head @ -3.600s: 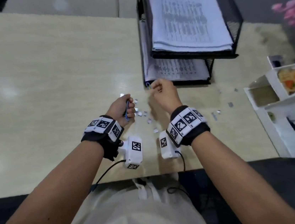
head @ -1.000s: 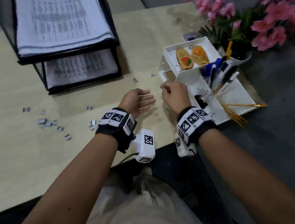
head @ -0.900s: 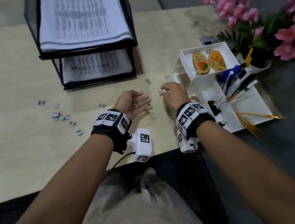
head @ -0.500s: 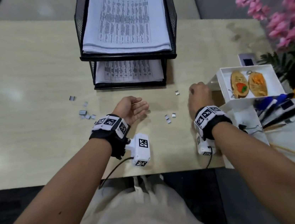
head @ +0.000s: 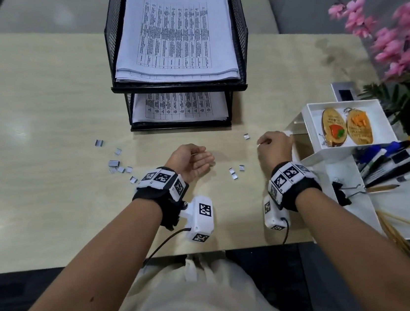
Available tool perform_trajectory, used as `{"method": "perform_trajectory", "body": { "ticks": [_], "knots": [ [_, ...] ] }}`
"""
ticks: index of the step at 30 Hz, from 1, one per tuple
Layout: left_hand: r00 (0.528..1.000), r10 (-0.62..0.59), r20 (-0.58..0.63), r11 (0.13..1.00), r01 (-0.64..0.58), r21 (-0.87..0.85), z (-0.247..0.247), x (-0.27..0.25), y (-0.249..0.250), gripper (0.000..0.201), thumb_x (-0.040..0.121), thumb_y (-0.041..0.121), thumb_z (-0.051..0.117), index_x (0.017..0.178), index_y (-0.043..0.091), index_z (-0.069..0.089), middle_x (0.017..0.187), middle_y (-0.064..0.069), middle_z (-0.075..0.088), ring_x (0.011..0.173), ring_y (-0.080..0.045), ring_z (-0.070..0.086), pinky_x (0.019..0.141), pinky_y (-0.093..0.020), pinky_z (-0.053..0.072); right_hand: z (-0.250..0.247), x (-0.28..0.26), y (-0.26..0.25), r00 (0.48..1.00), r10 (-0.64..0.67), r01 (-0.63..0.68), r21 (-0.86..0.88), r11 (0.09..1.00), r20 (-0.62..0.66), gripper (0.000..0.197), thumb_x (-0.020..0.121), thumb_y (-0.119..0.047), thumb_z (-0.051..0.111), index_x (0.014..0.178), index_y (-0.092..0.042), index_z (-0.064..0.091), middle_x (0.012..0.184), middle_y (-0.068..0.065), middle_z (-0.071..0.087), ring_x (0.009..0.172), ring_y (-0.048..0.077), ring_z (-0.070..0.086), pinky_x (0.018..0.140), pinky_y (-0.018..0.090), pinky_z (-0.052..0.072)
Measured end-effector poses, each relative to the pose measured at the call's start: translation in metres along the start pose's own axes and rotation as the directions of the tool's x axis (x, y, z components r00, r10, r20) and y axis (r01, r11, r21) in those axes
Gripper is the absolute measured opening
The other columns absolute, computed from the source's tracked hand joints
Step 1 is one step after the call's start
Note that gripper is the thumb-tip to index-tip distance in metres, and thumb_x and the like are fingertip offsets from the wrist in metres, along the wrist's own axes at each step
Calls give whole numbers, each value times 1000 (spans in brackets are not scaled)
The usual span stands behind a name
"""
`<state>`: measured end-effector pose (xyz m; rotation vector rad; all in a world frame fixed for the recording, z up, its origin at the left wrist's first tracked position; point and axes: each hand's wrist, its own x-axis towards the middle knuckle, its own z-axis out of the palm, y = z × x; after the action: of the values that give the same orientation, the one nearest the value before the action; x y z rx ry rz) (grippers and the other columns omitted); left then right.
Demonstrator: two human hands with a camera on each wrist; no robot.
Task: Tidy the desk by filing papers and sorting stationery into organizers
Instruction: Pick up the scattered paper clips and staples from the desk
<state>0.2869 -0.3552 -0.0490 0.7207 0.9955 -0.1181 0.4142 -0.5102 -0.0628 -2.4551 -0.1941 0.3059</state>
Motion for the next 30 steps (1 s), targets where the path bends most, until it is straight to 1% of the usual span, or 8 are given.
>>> {"method": "perform_trajectory", "body": {
  "ticks": [4, 7, 11, 14, 16, 19, 24, 30],
  "knots": [
    [998, -49, 51, 998, 46, 49, 18, 4, -7, 32, 98, 20, 30, 82, 8, 54, 59, -5, 68, 70, -17, 62, 67, -24, 48, 4, -30, -30, 982, 35, -93, 317, 944, 185, 19, 72, 8, 62, 71, -8, 72, 67, 7, 62, 51, 11, 51, 46, 6, 40],
    [992, -83, 96, 996, 80, 42, 28, 4, -11, 41, 100, 26, 26, 76, 7, 54, 55, -6, 64, 65, -17, 60, 63, -25, 51, 4, -46, -49, 932, -66, -78, 376, 923, 357, 23, 72, 12, 59, 71, -8, 70, 63, 2, 61, 47, 5, 55, 44, 14, 44],
    [991, -83, 101, 996, 84, -6, 25, 5, -9, 42, 101, 26, 25, 79, 6, 55, 68, -7, 63, 66, -15, 60, 47, -16, 52, -6, -18, -49, 955, -91, 31, 211, 977, 282, 24, 84, 12, 53, 93, -1, 70, 95, 9, 65, 76, 15, 64, 56, 7, 50],
    [996, -61, 69, 997, 64, -32, 13, 5, -6, 40, 100, 24, 28, 78, 6, 56, 53, -4, 67, 47, -11, 65, 45, -15, 52, -10, 1, -36, 895, -270, 343, -164, 925, 354, 36, 77, 15, 46, 97, -7, 68, 115, 10, 61, 101, 27, 62, 83, 32, 54],
    [997, -47, 64, 997, 51, -51, 5, 5, -6, 40, 100, 23, 27, 78, 6, 56, 49, -3, 66, 43, -10, 65, 46, -15, 52, -5, -2, -24, 838, -295, 469, -329, 820, 459, 34, 70, 17, 45, 93, -3, 60, 111, 10, 57, 104, 34, 55, 77, 40, 53],
    [998, -37, 51, 996, 41, -81, -5, 4, -5, 39, 100, 22, 27, 78, 6, 55, 48, -3, 66, 43, -10, 66, 47, -15, 52, -5, -13, -1, 853, -373, 508, -411, 757, 366, 24, 68, 19, 39, 70, -5, 41, 88, 11, 52, 89, 35, 54, 57, 32, 37],
    [998, -48, 45, 995, 51, -87, -4, 0, -12, 34, 99, 19, 31, 79, 6, 55, 48, -4, 66, 43, -12, 66, 45, -16, 53, -3, -42, 31, 937, -289, 343, -363, 867, 195, 32, 67, 23, 36, 65, -8, 43, 88, 18, 54, 87, 30, 49, 61, 33, 29],
    [997, -42, 70, 998, 45, -47, 12, -8, -24, 32, 98, 19, 33, 79, 6, 55, 59, -6, 66, 47, -12, 66, 44, -16, 53, -2, -63, 22, 1000, -8, 8, -50, 999, -3, 29, 80, 16, 42, 91, 9, 67, 103, 24, 65, 97, 37, 60, 86, 40, 52]
  ]
}}
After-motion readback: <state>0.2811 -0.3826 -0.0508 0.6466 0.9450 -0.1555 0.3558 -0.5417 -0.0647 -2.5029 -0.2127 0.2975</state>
